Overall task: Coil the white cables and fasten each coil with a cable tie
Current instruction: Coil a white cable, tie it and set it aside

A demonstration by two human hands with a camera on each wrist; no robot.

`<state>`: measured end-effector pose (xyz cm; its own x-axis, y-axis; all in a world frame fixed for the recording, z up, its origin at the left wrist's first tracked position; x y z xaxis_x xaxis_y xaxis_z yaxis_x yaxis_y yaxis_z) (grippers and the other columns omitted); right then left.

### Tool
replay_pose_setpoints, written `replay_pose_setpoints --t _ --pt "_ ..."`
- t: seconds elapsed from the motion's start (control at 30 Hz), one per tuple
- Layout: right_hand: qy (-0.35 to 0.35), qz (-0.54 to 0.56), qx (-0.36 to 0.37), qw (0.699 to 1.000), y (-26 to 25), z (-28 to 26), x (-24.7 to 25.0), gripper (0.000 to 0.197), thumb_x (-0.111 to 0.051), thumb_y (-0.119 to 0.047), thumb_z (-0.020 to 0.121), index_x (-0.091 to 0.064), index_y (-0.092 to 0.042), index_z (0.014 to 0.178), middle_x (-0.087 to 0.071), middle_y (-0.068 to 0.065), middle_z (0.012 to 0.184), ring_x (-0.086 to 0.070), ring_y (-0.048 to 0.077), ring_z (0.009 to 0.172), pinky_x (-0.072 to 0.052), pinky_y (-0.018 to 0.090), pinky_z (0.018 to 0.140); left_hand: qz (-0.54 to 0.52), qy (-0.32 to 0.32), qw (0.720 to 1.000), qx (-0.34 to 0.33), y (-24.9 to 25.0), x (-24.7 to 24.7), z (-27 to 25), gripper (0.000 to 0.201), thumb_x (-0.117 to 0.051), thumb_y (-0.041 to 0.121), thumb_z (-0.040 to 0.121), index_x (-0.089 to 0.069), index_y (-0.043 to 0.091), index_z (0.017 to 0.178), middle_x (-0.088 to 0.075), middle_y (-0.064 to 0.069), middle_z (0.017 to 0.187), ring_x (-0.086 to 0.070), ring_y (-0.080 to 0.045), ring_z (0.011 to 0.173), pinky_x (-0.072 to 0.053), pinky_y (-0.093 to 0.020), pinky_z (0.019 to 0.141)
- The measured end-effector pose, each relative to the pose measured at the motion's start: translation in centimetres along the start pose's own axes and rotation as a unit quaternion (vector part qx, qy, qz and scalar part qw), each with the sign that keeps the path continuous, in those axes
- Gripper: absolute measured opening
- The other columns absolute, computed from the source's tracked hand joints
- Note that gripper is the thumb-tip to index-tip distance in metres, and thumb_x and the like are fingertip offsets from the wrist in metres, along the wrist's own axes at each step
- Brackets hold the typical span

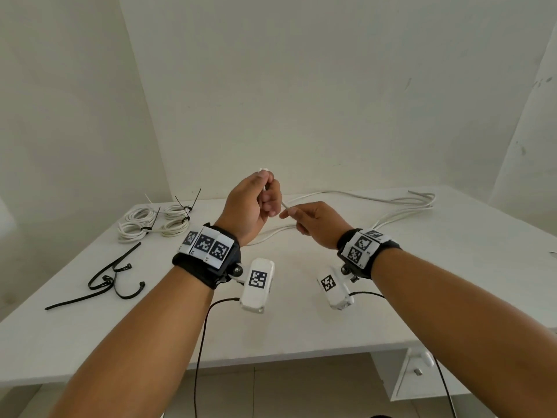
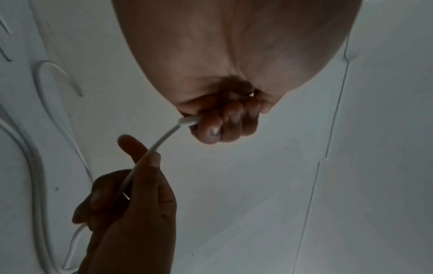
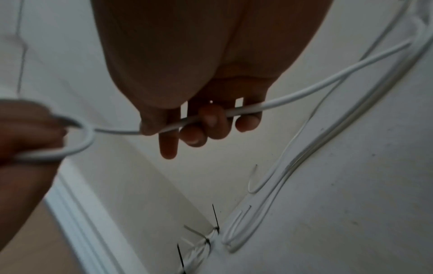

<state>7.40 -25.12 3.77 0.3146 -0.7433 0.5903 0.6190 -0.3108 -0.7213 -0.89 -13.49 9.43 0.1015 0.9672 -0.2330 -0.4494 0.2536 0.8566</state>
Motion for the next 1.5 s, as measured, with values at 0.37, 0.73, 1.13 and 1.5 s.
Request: replay_pose_setpoints --t 0.37,0.73,1.13,1.5 --pt "-0.133 -0.210 0.032 0.968 -1.9 -0.8 -4.4 0.028 -0.048 -0.031 0.102 -0.065 -0.017 0.119 -0.062 -0.006 0.085 -0.055 0.009 0.069 -0.043 0.026 0.068 0.240 0.175 0.955 0.001 -4.4 3.8 1.6 0.027 -0.033 0.023 0.106 -0.040 0.012 0.083 -0.040 0.004 0.064 -0.038 -0.012 0.055 -0.037 -0.025 0.057" --pt "-0.087 -0.222 0.071 0.969 -2.9 0.0 -0.8 0.014 -0.067 -0.031 0.089 -0.074 -0.019 0.089 -0.064 -0.012 0.075 -0.059 0.009 0.072 -0.051 0.028 0.068 0.520 -0.015 0.842 0.140 -8.0 4.1 0.8 0.034 -0.034 0.024 0.105 -0.036 0.016 0.072 -0.042 0.002 0.064 -0.037 -0.014 0.057 -0.031 -0.031 0.059" --pt "-0.012 -0.073 0.039 0.996 -1.8 2.0 5.0 0.012 -0.078 -0.035 0.082 -0.078 -0.023 0.086 -0.071 -0.007 0.074 -0.059 0.004 0.067 -0.046 0.015 0.064 0.145 -0.024 0.967 0.208 -7.6 1.7 -1.6 0.044 -0.024 0.038 0.107 -0.032 0.019 0.068 -0.021 0.005 0.053 -0.012 -0.010 0.046 -0.010 -0.023 0.045" --pt "-0.002 -0.010 0.030 1.000 -0.6 1.5 1.1 0.045 -0.049 -0.040 0.102 -0.063 -0.031 0.061 -0.047 -0.013 0.049 -0.036 0.008 0.047 -0.035 0.024 0.055 -0.056 0.036 0.992 0.106 -4.2 0.7 -0.2 0.045 -0.023 0.041 0.106 -0.040 0.015 0.073 -0.024 0.008 0.047 -0.009 -0.012 0.045 -0.011 -0.025 0.045"
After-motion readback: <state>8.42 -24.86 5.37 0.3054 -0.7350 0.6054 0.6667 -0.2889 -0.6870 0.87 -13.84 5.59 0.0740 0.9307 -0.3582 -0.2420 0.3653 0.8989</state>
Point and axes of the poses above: each hand's wrist, its own z-axis towards the middle knuckle, its own x-axis out of the back of the hand, y = z × x, the point moved 7 cm from there along z, towards the middle knuckle
